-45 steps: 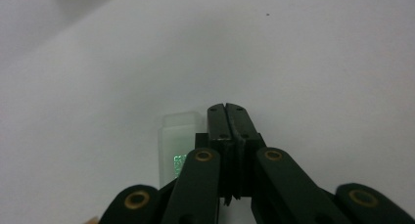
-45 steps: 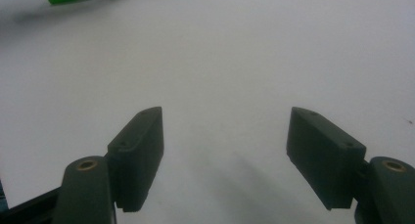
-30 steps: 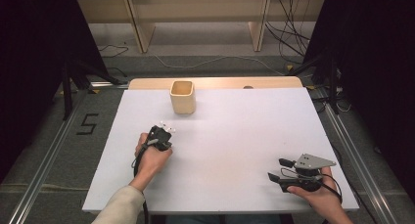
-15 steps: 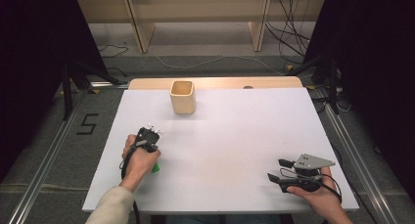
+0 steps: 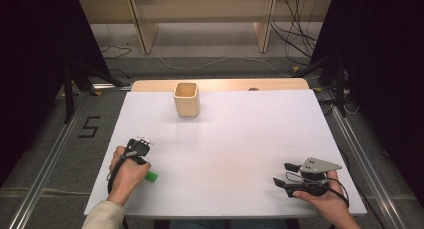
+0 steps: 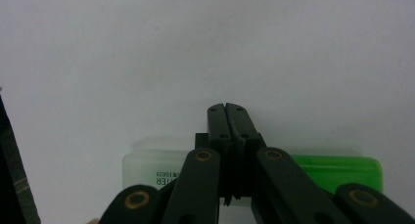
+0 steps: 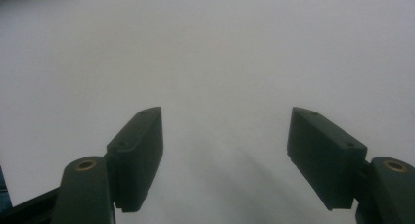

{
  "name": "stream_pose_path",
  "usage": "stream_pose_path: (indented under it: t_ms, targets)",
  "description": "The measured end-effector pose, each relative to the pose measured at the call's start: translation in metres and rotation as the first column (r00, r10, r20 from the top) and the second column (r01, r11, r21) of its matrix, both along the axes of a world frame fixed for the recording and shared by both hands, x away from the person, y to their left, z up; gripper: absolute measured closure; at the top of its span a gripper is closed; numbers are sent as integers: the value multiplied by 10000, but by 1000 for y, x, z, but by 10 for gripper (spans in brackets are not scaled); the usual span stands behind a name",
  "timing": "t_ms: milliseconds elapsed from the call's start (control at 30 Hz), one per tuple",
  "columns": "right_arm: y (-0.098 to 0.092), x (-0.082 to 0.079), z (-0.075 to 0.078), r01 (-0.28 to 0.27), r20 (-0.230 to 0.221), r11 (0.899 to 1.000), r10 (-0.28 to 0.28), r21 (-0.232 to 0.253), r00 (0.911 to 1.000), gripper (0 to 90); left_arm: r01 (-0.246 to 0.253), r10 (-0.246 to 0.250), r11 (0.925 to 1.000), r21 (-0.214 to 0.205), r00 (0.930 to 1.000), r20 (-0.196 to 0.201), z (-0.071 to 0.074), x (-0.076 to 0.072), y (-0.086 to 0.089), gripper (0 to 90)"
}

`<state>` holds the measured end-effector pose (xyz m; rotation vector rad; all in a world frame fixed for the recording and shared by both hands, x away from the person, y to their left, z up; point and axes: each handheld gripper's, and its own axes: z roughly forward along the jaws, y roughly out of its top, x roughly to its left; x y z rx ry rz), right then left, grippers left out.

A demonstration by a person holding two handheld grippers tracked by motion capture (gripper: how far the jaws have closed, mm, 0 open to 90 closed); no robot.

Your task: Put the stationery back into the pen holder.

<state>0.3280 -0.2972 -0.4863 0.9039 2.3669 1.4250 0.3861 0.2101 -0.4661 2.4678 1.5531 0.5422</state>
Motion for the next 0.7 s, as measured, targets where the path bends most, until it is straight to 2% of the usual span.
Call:
stream_pose_path:
  t_ms: [133, 300, 467, 700]
  targets:
    - [1, 0, 0, -48, -31, 10000, 48, -2, 10000, 301, -184, 183, 9997, -152, 9998, -72, 0, -9, 7, 899]
    - [1, 0, 0, -49, -26, 10000, 49, -34, 10000, 301, -276, 281, 9990, -346, 9995, 145, -2, -10, 12, 898]
    - [1, 0, 0, -49, -51, 10000, 49, -23, 10000, 301, -332, 333, 9994, -59, 9992, 216, 0, -7, 19, 898]
    - [1, 0, 0, -60, -28, 10000, 60, 1, 10000, 301, -391, 398, 9990, -209, 9987, 311, 2, -9, 23, 898]
